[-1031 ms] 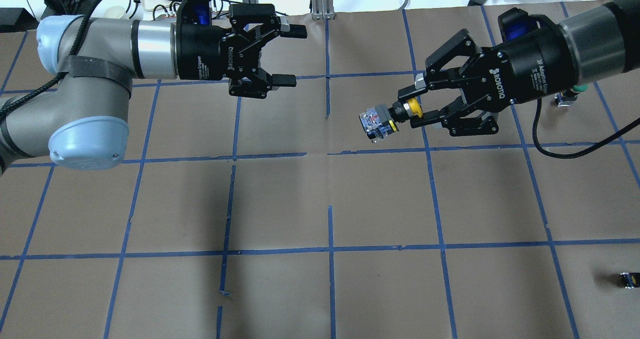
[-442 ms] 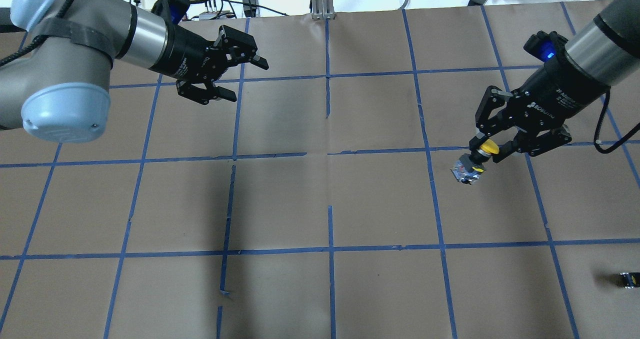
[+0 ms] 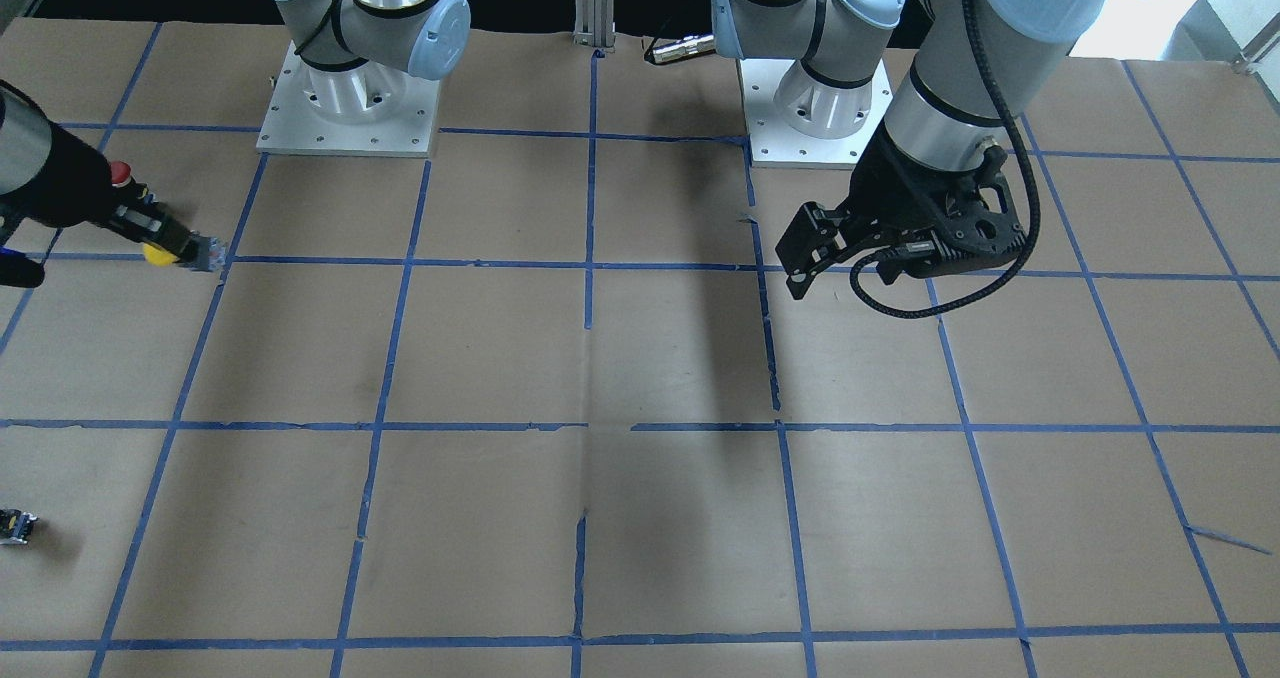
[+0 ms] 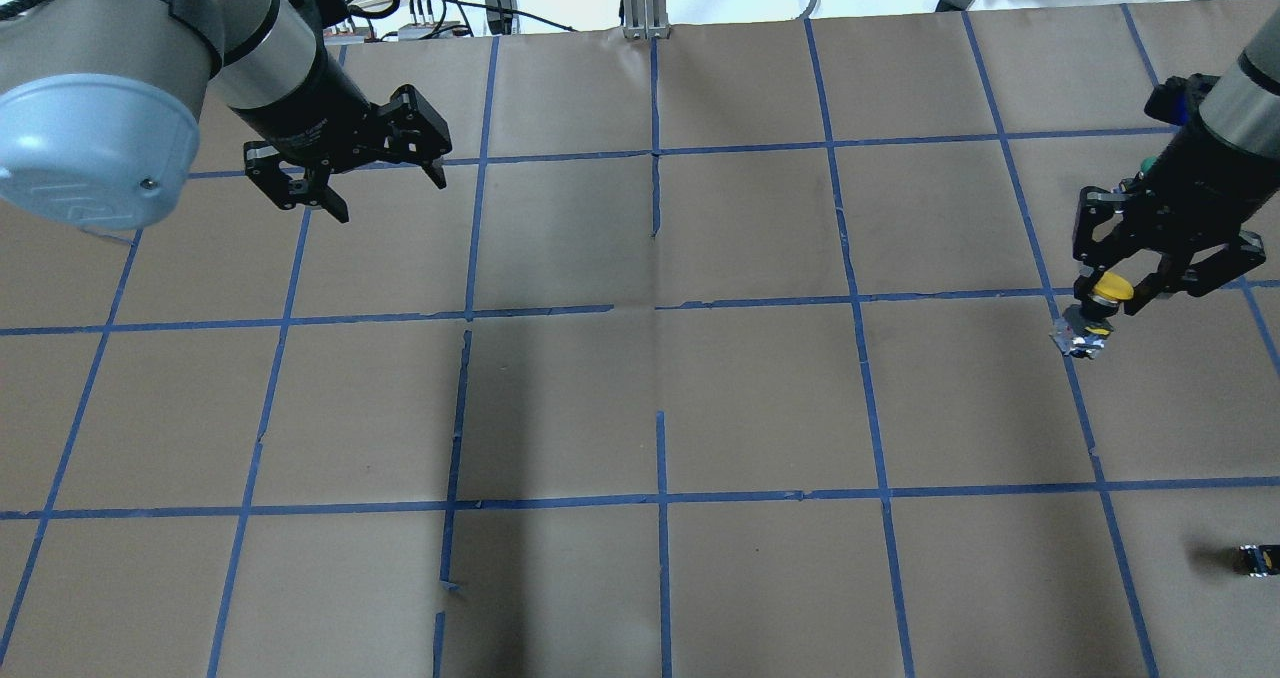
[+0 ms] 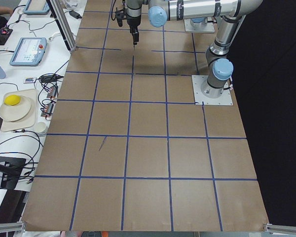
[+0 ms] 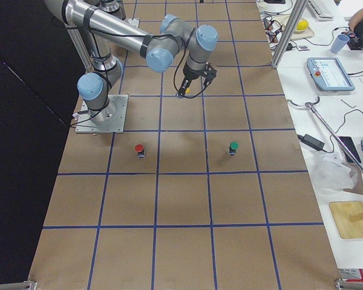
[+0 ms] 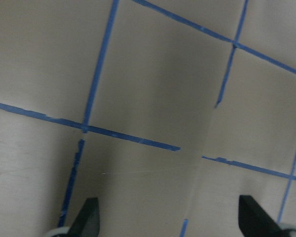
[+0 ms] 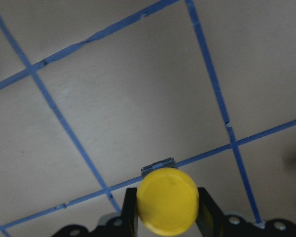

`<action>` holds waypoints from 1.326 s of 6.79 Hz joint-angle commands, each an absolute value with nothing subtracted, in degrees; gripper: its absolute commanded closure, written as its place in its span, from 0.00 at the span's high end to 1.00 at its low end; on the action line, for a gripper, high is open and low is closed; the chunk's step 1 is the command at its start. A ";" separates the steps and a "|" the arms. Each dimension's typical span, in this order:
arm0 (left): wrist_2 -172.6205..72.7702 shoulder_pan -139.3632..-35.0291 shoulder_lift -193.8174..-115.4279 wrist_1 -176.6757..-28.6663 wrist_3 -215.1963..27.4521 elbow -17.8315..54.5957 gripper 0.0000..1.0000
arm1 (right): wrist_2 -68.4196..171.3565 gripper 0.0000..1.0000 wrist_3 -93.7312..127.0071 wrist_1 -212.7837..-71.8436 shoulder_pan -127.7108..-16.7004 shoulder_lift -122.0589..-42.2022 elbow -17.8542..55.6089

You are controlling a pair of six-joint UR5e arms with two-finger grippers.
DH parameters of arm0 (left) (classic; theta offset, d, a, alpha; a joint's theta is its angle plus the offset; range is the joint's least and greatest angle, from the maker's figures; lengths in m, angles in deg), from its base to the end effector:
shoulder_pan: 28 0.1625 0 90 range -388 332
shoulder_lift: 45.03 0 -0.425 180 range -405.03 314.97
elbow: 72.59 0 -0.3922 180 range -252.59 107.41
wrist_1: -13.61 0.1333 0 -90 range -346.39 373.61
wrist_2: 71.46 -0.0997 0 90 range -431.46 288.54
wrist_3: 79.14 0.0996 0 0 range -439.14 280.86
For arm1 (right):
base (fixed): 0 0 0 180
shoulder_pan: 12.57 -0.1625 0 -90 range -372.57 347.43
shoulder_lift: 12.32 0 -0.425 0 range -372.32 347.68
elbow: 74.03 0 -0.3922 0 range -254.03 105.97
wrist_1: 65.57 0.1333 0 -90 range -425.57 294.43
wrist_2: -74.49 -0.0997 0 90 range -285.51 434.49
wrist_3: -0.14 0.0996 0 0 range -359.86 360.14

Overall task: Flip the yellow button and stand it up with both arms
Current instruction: 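Rotate the button cap-up and carry it toward the table edge with the right gripper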

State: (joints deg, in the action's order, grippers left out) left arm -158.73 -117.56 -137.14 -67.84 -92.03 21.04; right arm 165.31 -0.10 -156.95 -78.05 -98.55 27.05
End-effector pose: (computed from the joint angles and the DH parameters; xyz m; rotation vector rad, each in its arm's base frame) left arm -0.1341 -0.5114 0.4535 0.3566 -3.0675 0.0673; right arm -0.0796 -0.4922 0.3660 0.6461 3.0158 0.3605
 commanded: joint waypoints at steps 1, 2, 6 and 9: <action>-162.86 -118.44 -133.80 -74.45 -86.12 21.01 1.00 | 173.84 0.03 -1.88 -171.15 -74.72 -93.11 29.40; -162.69 -117.48 -133.62 -74.20 -82.08 19.97 1.00 | 175.03 0.03 -5.63 -181.74 -73.84 -90.40 33.16; -160.23 -115.54 -134.15 -74.55 -72.47 18.38 1.00 | 175.83 0.04 -13.04 -195.82 -68.21 -90.19 42.59; -160.40 -115.45 -133.89 -74.46 -70.62 18.90 1.00 | 175.39 0.12 -15.85 -195.82 -65.59 -89.76 42.86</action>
